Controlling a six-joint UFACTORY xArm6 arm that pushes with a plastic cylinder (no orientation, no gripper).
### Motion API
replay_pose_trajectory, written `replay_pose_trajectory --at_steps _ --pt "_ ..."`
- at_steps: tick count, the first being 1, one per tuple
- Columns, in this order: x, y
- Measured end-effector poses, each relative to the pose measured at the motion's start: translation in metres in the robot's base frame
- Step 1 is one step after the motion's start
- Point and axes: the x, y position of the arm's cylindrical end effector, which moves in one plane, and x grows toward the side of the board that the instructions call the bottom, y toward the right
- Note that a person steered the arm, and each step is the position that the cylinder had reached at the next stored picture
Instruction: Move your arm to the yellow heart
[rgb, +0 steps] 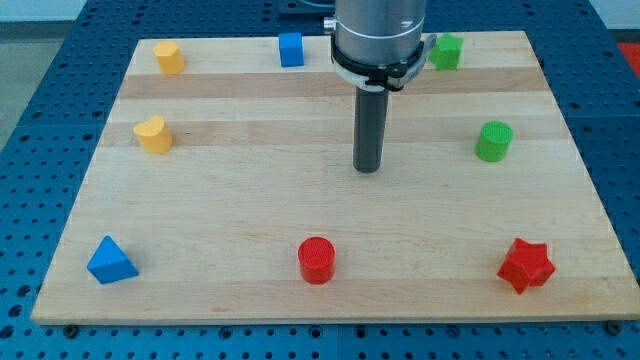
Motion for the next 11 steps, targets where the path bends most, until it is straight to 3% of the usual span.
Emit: replay_pose_trajectory --at_steps 4,6,8,9,11 --pt "0.000 -0.014" --pt "0.032 -0.140" --pt "0.013 -0.315" --pt "-0.030 -0.310" --pt "-0.037 -0.296"
